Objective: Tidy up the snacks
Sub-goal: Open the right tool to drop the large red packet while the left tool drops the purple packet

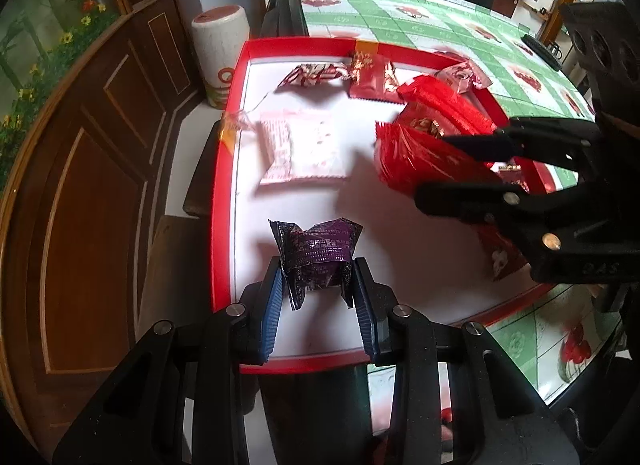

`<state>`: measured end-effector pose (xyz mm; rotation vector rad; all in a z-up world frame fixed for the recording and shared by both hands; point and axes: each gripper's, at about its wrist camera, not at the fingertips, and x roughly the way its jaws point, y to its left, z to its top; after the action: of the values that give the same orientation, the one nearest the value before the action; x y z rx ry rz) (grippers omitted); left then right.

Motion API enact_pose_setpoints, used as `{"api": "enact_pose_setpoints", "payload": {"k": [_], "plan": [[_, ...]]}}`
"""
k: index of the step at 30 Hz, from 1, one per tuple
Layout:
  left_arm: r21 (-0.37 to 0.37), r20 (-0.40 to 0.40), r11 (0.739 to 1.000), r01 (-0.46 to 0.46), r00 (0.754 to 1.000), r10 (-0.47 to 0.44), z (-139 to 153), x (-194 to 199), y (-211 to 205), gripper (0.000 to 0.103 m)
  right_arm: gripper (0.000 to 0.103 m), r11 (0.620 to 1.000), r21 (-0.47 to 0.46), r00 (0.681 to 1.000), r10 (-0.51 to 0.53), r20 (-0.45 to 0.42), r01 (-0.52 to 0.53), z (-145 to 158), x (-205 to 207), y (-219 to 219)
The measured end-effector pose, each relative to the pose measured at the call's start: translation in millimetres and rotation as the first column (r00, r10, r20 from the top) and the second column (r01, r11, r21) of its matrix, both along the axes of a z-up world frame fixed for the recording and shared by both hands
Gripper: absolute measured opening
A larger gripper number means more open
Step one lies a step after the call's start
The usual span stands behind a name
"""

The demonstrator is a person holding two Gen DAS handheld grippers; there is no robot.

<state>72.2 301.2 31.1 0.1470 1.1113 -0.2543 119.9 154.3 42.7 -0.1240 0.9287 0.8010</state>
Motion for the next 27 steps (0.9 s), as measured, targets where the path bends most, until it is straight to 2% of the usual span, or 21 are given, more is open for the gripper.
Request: {"api": "enact_pose_setpoints", "payload": {"k": [8, 15, 20, 24, 27], "plan": [[-0.008, 0.000, 0.999, -0.033, 0.999, 0.033, -5, 2, 8, 0.033, 0.050, 0.997, -0.080, 0.998, 0.018, 0.060, -0.013, -13, -5, 24], [-0.007, 0.004, 0.999, -0.036, 0.999, 0.036, -5, 0, 11, 0.033, 0.051, 0.998, -0.055, 0.999, 0.018, 0.032, -0.016, -19, -11, 29], [0.000, 0.011, 0.999, -0.044, 0.999, 0.044, -6, -1, 9, 0.033, 0.062, 1.000, -0.020, 1.000, 0.004, 0.004, -0.004, -16, -12, 20], [0.001, 0.023, 0.999, -0.053, 0.998, 0.053, -5, -3, 8, 0.037, 0.065, 1.000, 0.000, 1.000, -0.008, 0.007, 0.008, -9, -14, 11], [0.028, 0.048, 0.998, -0.052, 0.998, 0.051, -2, -7, 4, 0.041, 0.075, 0.999, 0.030, 1.000, -0.020, 0.014, 0.019, -1, -19, 2]]}}
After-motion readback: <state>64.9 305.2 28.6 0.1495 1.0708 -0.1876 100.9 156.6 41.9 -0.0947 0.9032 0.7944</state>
